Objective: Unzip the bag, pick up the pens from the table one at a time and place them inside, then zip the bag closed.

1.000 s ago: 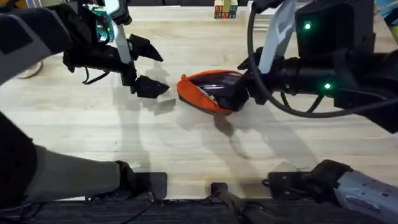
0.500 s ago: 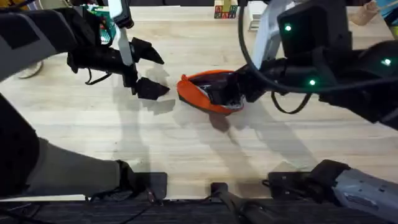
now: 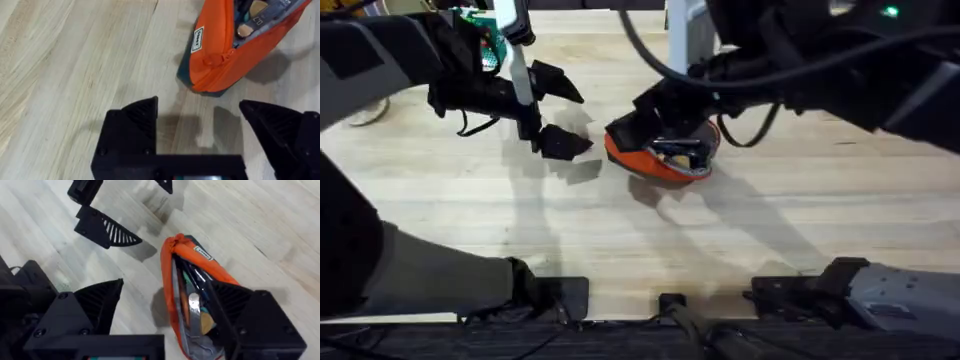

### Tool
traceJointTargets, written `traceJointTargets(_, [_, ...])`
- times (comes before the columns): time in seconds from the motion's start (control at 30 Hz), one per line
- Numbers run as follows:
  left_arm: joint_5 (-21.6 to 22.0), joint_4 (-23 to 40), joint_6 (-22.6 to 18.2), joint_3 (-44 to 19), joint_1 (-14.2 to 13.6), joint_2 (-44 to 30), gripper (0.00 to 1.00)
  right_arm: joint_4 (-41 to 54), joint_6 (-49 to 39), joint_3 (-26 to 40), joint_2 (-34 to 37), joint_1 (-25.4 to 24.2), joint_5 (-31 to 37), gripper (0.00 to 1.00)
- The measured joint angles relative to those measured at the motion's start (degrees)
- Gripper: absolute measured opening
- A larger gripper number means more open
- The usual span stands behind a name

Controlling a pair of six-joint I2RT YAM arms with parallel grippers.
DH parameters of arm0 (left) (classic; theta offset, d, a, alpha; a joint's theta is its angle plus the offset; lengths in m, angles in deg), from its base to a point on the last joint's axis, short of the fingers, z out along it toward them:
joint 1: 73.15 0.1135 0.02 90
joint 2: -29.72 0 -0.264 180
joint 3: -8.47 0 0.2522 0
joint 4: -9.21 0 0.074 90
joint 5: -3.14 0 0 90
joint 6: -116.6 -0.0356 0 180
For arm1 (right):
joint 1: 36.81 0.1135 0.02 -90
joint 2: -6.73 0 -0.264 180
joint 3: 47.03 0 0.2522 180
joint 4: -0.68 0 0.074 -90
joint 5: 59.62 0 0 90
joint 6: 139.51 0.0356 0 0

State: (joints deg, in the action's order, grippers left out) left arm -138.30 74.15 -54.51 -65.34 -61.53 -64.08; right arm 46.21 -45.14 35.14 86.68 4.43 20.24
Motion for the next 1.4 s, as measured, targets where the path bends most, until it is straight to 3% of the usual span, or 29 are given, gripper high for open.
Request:
traceJointTargets(0.53, [0.0, 0.0, 0.0, 0.0, 0.0, 0.0, 0.993, -6.1, -2.3, 3.1, 12.6, 2.5, 0.0, 0.997])
traceJointTargets(1.4, [0.0, 0.0, -0.2, 0.0, 0.0, 0.0, 0.993, -14.0, -2.1, 3.1, 19.9, 3.4, 5.8, 0.998])
